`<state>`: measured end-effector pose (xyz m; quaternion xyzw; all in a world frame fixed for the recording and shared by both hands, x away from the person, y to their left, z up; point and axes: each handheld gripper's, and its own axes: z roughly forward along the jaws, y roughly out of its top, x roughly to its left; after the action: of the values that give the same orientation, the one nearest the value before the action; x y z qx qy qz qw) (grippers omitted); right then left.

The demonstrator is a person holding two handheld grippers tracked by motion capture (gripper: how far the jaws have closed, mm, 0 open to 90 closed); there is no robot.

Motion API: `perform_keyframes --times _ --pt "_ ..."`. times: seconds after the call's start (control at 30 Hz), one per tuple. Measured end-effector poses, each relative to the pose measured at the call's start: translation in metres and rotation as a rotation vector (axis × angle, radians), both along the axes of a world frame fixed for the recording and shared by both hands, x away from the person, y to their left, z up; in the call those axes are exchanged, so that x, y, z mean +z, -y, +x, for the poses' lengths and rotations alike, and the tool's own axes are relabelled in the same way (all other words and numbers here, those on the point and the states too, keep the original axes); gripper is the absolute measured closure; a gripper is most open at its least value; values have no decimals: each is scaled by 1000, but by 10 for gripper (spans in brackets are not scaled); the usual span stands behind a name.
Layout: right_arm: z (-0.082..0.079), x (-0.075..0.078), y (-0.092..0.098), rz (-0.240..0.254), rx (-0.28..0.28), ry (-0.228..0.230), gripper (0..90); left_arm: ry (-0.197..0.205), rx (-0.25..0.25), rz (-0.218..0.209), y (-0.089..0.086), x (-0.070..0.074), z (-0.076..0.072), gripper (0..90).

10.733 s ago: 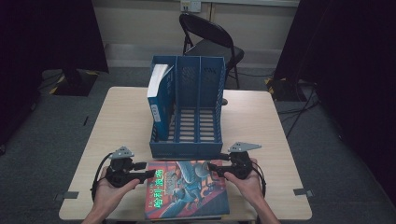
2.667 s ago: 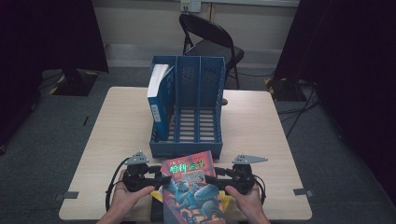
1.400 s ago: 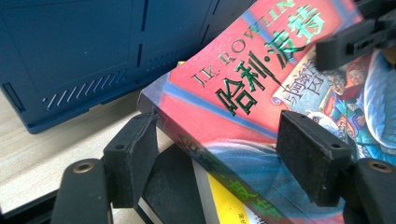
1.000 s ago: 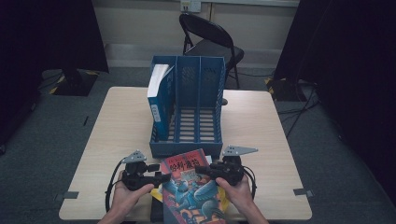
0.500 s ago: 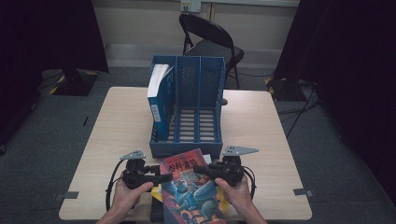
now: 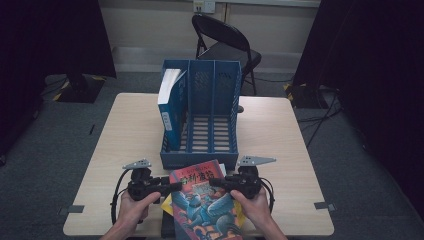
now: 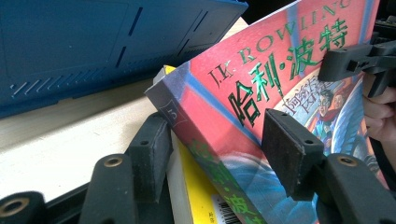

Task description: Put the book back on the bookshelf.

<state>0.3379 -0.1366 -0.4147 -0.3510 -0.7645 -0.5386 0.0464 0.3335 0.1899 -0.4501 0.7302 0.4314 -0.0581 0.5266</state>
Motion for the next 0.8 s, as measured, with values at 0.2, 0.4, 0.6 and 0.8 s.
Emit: perform_keyframes --times 0.2,0.4,0.6,0.8 --pt "0 0 1 9 -8 -3 817 11 -3 -5 -1 4 -1 452" --pt "-2 6 0 -4 -4 8 816 21 -47 -83 0 15 -1 512" --pt "-5 12 -1 14 6 20 816 28 -71 -126 8 24 0 559" --pt "-6 17 2 45 1 20 817 25 -61 -149 9 31 1 600"
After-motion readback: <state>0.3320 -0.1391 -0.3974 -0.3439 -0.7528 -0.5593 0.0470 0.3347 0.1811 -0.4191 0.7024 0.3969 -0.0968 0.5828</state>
